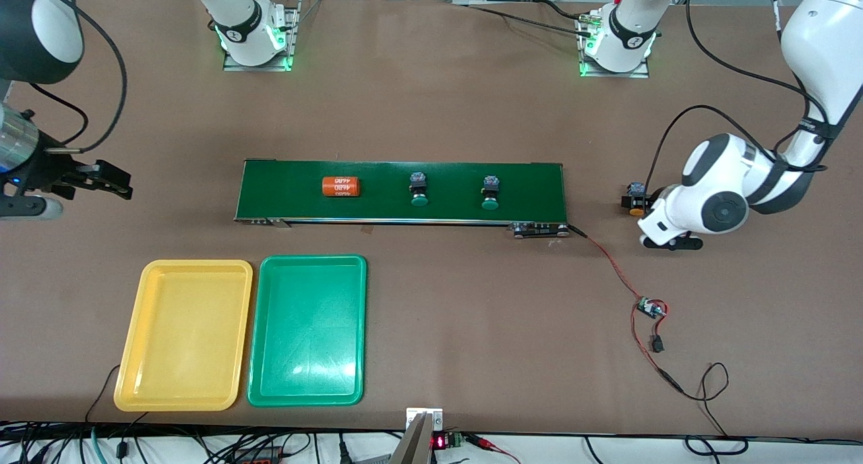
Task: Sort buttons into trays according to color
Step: 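Place the yellow button on the belt while the right gripper grasps green button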
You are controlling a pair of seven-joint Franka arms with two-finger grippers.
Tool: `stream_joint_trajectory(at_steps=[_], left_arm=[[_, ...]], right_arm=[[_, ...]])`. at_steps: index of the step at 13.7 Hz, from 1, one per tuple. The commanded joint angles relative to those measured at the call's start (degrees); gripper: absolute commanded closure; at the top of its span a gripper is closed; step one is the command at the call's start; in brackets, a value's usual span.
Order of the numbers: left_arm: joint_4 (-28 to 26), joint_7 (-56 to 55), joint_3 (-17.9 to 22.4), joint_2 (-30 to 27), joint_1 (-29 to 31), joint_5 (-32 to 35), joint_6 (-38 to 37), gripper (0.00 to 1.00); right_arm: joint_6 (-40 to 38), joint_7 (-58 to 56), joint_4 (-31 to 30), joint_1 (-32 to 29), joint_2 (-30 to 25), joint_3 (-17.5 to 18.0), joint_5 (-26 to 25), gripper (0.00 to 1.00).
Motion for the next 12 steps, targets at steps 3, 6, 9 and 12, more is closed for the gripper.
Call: stream_joint_trajectory(at_steps=[3, 6, 9, 12], left_arm=[[-6.75, 0.93, -0.56, -1.96, 3.34, 1.56, 8.15, 0.09], [-7.28, 0.93, -0.39, -0.12, 4.13, 1.56, 8.16, 0.51], [-6.5, 0.58, -1.09, -0.81, 4.31, 1.56, 6.15, 0.74], [-0.55, 0.4, -7.48, -1.08, 4.66, 0.07, -2.08, 0.74]], right_arm=[[-0.13, 0.64, -0.54, 0.56, 1.85, 0.13, 0.39, 0.0], [-0.13, 5.62, -1.33, 5.46, 2.72, 0.13, 4.07, 0.0], [1.88, 18.54, -1.07, 13.63, 5.44, 0.13, 5.39, 0.0], [3.03, 21.74, -0.89, 22.68, 9.39, 0.13, 5.58, 0.0]])
